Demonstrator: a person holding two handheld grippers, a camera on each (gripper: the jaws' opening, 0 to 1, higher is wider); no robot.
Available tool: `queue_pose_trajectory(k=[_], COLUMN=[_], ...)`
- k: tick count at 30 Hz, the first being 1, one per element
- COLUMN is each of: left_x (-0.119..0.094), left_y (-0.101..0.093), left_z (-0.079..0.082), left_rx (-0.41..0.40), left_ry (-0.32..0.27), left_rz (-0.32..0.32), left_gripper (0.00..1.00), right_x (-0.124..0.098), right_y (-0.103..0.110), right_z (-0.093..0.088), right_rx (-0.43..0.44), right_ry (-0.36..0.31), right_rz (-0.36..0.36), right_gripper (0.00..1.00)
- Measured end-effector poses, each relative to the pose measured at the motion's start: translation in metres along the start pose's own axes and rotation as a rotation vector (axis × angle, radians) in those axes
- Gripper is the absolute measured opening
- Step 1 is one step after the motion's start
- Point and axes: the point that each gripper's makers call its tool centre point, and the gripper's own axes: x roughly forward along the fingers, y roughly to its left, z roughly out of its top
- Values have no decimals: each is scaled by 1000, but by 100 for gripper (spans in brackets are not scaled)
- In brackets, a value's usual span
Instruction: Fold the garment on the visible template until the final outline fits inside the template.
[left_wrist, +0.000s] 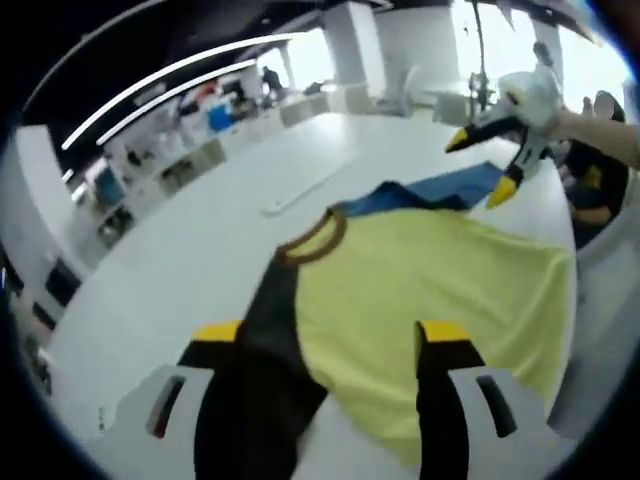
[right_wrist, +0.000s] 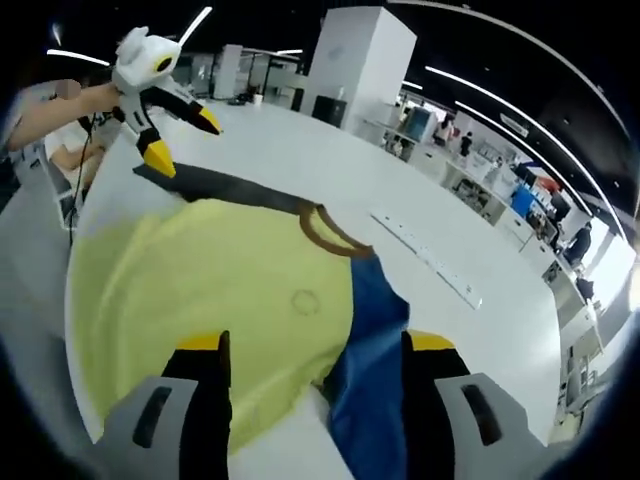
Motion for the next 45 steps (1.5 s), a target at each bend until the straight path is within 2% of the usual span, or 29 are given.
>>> queue_pose_trajectory(k=[6, 10, 18, 24, 29, 33, 37, 45], left_x=[-15, -27, -47, -63, -71, -79, -81, -81], left_y=[-17, -29, -53, -66, -79, -84, -90, -106], left_z=[-3, -3, -5, 1, 3, 5, -1, -19], left_rx=[1, -30, -36, -15, 11, 22, 29, 116], left_ry=[-2, -18, -51, -102, -114, -137, -114, -48], left_rz=[-29, -53, -77, -91, -114, -126, -155, -201], left_gripper=[85, 99, 100, 100, 100, 100, 100, 100], right_x=[-21, -38, -68, -81, -96, -105, -114, -132], right_y=[17, 26, 48, 64, 83, 91, 96, 105], right_z=[10, 21, 36, 38, 39, 40, 39, 33], right_rx=[29, 18, -3, -21, -12, 4, 27, 50], right_ry=[-44, -84, -131, -139, -154, -169, -172, -171], right_rz=[15, 4, -12, -24, -40, -63, -91, -143], right_gripper=[72, 72, 71, 71, 71, 70, 70, 69])
